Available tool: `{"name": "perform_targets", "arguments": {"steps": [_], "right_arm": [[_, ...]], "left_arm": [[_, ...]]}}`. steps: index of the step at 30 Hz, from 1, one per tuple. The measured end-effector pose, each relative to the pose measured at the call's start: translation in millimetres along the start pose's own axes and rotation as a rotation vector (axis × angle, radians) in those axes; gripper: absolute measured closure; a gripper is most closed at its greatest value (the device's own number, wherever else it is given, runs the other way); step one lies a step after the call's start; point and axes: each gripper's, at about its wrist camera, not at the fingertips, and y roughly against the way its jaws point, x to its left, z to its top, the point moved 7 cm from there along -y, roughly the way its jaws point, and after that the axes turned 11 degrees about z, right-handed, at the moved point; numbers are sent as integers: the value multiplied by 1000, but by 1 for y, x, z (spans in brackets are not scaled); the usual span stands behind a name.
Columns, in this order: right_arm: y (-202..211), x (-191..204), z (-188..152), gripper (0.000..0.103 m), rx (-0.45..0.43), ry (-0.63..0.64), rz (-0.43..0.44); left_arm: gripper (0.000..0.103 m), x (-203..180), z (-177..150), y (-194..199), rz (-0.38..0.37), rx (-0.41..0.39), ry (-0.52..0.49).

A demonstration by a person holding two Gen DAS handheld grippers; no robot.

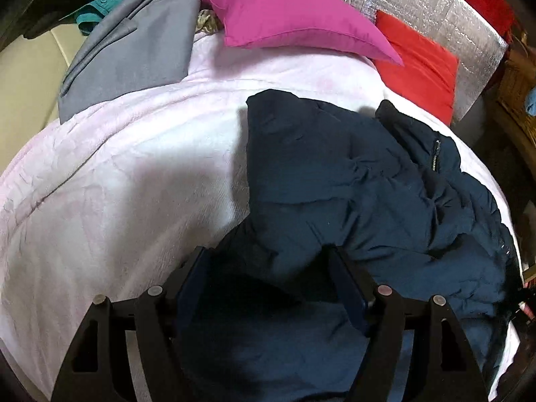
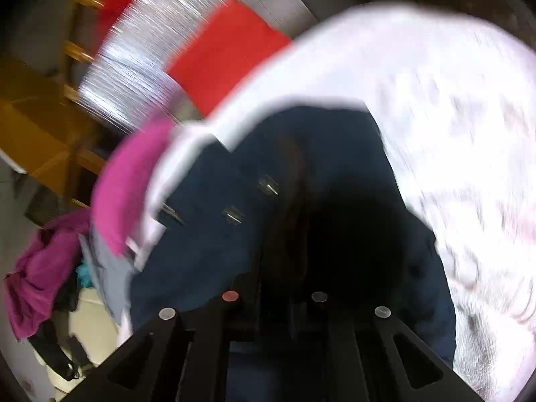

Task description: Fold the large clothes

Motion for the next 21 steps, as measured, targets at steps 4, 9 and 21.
{"name": "perform_targets", "arguments": {"steps": [4,9,21], "right_arm": [[21,4,6,79,-13,16,-2],[62,27,17,76,-130,118,-18],[-23,38,-16,78,128,166,-54]], "left_arm": [[28,7,3,3,-16,2,37],[28,4,17,33,-12,-169,34],[18,-12,-3,-3,11,-23,-38]]}}
